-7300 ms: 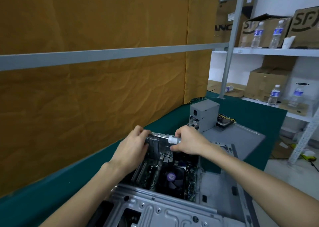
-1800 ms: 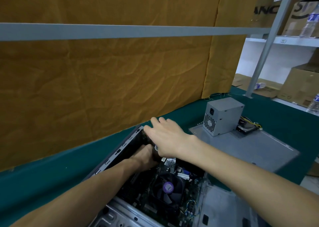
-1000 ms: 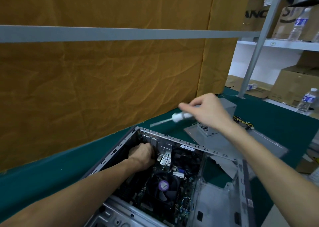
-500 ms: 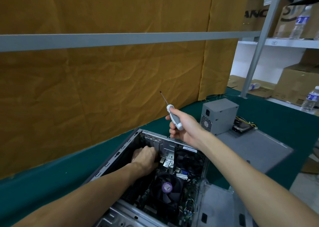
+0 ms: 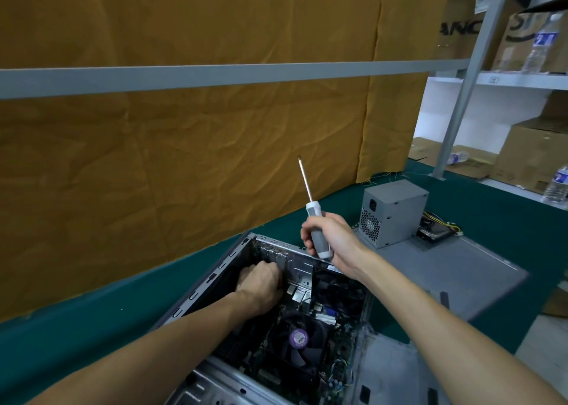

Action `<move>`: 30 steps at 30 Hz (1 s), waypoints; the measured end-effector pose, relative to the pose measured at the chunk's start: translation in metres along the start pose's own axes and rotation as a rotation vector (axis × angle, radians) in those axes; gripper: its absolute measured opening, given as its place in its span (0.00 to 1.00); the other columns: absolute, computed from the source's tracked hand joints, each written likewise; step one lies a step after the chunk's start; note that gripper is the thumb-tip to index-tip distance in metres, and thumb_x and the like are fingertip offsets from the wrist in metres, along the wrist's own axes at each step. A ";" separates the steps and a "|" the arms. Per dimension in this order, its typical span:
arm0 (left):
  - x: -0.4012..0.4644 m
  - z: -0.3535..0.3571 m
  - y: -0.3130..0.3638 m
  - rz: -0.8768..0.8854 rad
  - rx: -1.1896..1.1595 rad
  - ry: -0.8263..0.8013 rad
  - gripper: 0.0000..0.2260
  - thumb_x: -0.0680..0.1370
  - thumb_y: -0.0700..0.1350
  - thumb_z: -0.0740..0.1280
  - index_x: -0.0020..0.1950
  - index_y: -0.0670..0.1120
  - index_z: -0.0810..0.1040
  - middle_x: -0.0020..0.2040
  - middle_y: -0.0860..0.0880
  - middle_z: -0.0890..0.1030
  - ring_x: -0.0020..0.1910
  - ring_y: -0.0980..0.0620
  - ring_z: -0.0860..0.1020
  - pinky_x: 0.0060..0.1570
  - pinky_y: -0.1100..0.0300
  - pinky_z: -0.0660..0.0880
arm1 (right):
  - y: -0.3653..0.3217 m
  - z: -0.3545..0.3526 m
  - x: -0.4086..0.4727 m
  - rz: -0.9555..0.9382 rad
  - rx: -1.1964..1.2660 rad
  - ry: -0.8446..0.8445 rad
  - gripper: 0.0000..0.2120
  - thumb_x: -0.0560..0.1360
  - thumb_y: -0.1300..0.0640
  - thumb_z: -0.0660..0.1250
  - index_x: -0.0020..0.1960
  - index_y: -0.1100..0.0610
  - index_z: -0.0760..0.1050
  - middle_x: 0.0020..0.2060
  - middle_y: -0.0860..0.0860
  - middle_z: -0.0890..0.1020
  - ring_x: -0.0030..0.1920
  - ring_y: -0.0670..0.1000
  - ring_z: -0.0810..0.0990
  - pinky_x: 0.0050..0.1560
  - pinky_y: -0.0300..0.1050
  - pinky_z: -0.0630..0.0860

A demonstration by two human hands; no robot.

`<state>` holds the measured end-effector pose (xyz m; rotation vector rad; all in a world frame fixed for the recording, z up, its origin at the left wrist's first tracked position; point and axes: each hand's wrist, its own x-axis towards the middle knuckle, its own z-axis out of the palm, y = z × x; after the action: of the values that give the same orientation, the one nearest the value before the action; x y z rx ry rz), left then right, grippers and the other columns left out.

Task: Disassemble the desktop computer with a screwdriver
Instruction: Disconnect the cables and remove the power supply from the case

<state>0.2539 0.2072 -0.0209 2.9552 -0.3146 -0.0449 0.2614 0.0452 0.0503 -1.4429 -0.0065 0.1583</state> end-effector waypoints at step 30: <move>-0.007 -0.071 0.030 -0.171 -1.629 0.010 0.06 0.74 0.46 0.76 0.45 0.43 0.87 0.38 0.48 0.84 0.37 0.55 0.83 0.39 0.63 0.80 | -0.008 -0.029 -0.001 -0.546 -0.601 0.074 0.07 0.73 0.56 0.75 0.38 0.56 0.82 0.29 0.48 0.80 0.30 0.43 0.72 0.33 0.40 0.69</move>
<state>0.2442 0.1910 0.0543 1.3487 0.0320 -0.1927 0.2644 0.0153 0.0549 -1.9869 -0.4138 -0.3770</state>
